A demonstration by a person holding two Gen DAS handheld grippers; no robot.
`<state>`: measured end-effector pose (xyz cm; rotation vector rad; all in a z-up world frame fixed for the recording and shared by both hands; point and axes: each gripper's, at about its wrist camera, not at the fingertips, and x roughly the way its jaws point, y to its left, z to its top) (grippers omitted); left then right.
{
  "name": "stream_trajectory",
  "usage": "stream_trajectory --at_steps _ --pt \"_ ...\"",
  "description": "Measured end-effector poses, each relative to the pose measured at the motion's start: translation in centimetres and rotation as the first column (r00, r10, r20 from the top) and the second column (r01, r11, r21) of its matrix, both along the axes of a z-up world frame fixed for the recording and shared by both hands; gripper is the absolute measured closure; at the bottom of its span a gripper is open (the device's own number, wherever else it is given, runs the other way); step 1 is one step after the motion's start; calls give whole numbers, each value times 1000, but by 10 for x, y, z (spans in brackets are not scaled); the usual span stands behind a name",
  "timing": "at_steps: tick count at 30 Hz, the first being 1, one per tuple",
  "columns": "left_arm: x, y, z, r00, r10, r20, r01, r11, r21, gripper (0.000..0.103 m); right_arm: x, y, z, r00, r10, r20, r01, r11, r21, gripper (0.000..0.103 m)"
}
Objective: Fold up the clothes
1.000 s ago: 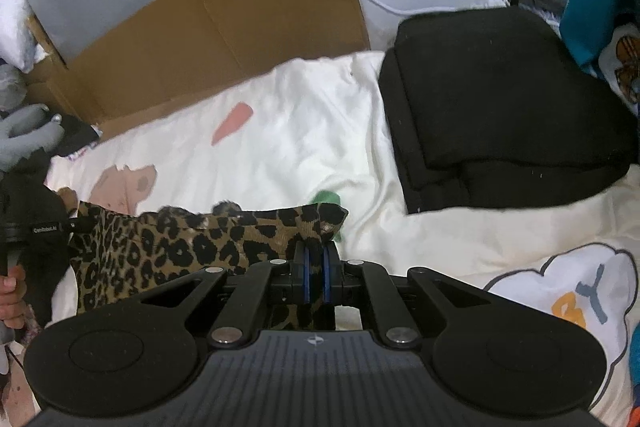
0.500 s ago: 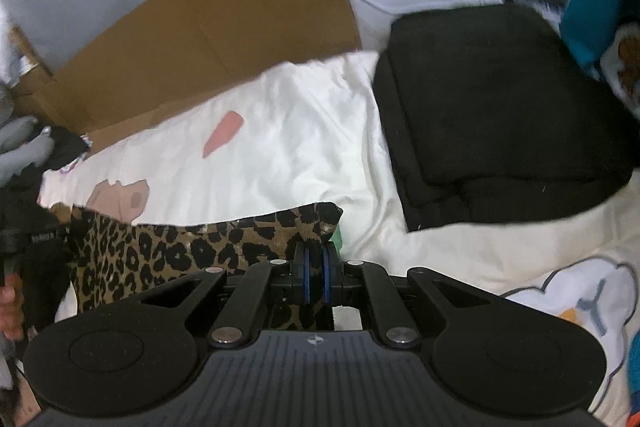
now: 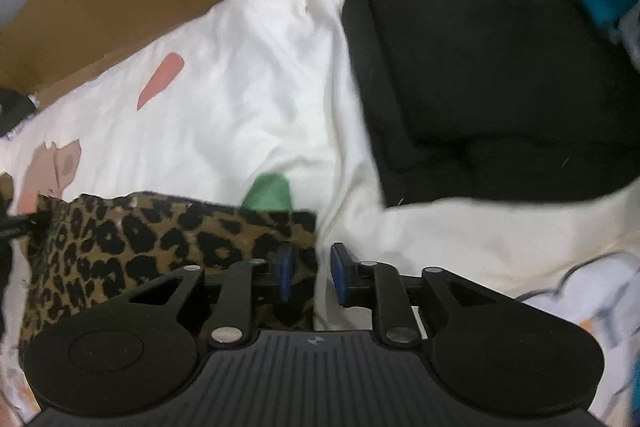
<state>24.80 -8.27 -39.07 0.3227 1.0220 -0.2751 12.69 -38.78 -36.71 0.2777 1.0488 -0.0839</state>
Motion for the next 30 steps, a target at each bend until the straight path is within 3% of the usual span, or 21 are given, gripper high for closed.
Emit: stream_trajectory --at_steps 3,11,13,14,17,26,30 --pt "-5 -3 19 999 7 53 -9 1000 27 76 -3 0 24 998 14 64 -13 1000 -21 76" --pt "-42 -35 51 996 -91 6 91 988 -123 76 0 36 43 987 111 115 -121 989 83 78" --pt "-50 -46 51 992 -123 -19 118 978 -170 87 2 49 43 982 142 121 -154 983 99 78" --pt "-54 -53 49 989 -142 -33 134 975 -180 93 4 55 42 980 155 125 -168 980 103 78" --pt "-64 -67 39 982 -174 -66 157 965 -209 96 10 70 38 974 189 128 -202 974 102 82" --pt "-60 -83 19 979 -191 -71 172 961 -215 96 23 93 14 967 238 96 -245 967 71 83" --pt "-55 -80 -1 977 -192 -89 167 958 -232 95 25 92 -3 972 224 69 -229 970 75 91"
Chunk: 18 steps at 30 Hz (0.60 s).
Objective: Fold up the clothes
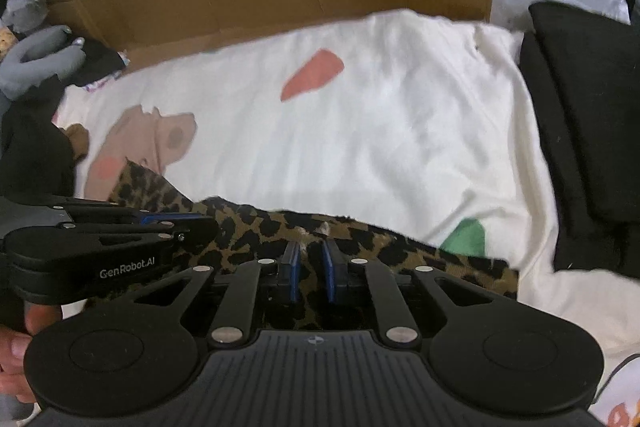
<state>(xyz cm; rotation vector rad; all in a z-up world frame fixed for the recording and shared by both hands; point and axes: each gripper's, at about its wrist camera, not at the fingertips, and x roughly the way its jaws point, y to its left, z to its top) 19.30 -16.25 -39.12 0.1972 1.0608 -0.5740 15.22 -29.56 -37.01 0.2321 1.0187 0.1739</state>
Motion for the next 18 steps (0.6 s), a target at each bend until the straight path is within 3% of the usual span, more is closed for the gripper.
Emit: stream_trajectory --at_steps 5,9,14,18 --pt "-3 0 -2 1000 -8 20 8 1000 -4 96 -4 -2 -7 1000 -14 3 14 1000 24 91" --pt "3 3 10 1000 11 -7 -11 1000 -16 96 -1 -9 1 999 -32 -14 33 998 57 91" --pt "-4 22 40 1000 23 -7 -23 997 -68 96 -22 -8 28 997 -13 73 10 999 35 88" --pt "-20 18 44 999 -37 -21 34 994 -108 96 -37 -5 35 996 -3 91 0 999 40 88"
